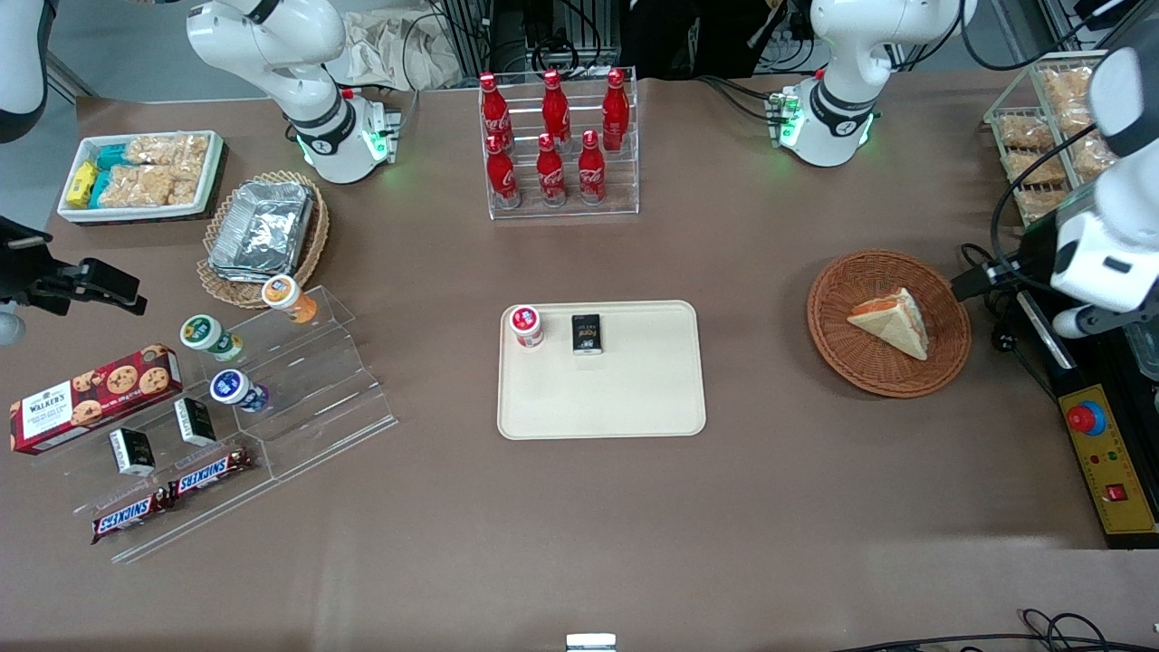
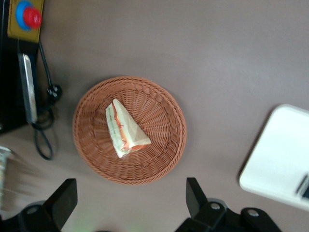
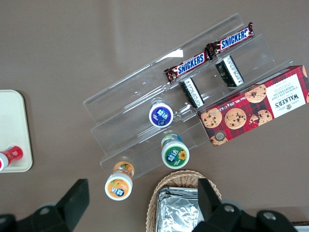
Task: Place sandwich from basket to tray
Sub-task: 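Move the left gripper over the sandwich in the wicker basket, then lower the open left gripper around the wrapped sandwich and close it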
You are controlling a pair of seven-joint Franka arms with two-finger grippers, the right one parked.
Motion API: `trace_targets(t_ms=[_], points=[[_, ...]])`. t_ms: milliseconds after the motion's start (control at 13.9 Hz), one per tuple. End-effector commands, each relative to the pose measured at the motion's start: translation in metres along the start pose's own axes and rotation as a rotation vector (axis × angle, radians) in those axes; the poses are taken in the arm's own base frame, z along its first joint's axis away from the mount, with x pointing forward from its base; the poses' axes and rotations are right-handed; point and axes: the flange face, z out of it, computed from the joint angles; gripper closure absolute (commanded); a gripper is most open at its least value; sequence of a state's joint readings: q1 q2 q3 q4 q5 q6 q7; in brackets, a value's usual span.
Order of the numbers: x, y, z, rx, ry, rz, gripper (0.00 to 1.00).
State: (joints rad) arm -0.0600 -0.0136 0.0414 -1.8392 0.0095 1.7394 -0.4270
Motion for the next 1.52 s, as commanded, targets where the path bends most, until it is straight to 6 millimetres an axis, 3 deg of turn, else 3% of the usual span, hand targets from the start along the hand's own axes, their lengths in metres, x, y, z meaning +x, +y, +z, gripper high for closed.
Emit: trace_targets(t_ms=[0, 72, 289, 649, 866, 1443], points=[[-0.028, -0.015, 0.053, -0.022, 0.041, -0.166, 0.0], [-0.031, -0.016, 0.077, -0.026, 0.045, -0.216, 0.0], [-0.036, -0.02, 0.121, -0.009, 0.015, -0.347, 0.0], [-0.041, -0.065, 0.174, 0.01, 0.007, -0.459, 0.0], [-0.043, -0.07, 0.214, -0.03, 0.059, -0.513, 0.0], [-0.054, -0.086, 0.271, -0.051, 0.091, -0.552, 0.0]])
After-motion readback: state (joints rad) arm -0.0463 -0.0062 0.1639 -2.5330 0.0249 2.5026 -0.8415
